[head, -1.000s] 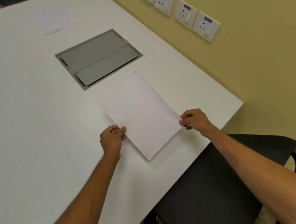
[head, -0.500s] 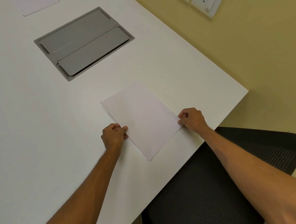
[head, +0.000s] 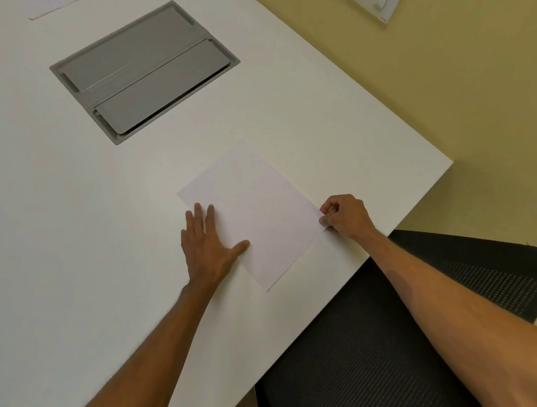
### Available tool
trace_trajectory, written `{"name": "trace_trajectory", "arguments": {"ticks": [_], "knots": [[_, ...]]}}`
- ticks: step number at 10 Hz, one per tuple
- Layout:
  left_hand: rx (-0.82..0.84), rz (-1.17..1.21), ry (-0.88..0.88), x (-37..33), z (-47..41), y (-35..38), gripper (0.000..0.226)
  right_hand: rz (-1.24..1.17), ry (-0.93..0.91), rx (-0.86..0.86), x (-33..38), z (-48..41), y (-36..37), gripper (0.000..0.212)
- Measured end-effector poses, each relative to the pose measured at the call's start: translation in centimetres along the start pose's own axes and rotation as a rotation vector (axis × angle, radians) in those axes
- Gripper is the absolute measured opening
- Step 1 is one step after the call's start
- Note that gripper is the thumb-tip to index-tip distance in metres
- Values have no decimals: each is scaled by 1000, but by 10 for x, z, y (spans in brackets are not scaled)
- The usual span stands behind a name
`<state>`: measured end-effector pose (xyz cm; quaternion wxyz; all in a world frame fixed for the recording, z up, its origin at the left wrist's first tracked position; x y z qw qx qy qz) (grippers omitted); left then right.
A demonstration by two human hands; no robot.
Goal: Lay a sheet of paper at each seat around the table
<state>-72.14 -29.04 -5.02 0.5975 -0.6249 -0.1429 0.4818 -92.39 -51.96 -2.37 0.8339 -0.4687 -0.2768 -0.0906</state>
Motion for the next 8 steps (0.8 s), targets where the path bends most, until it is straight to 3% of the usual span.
{"name": "trace_trajectory", "arguments": {"ticks": [5,8], "knots": [[90,-72,58,8,2,3,105,161,-81,2,-8,6,3,17],[-68,3,105,5,19,-20,85,118,-76,-27,-2,10,-7,18]]}}
Point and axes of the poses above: each hand's wrist, its own z-axis away from the middle knuckle, its own y-axis out of the palm, x = y × z, the point moved 2 cm from there along -z, towards the middle knuckle, and after that the axes turned 8 degrees about -x, right-handed, at the moved point
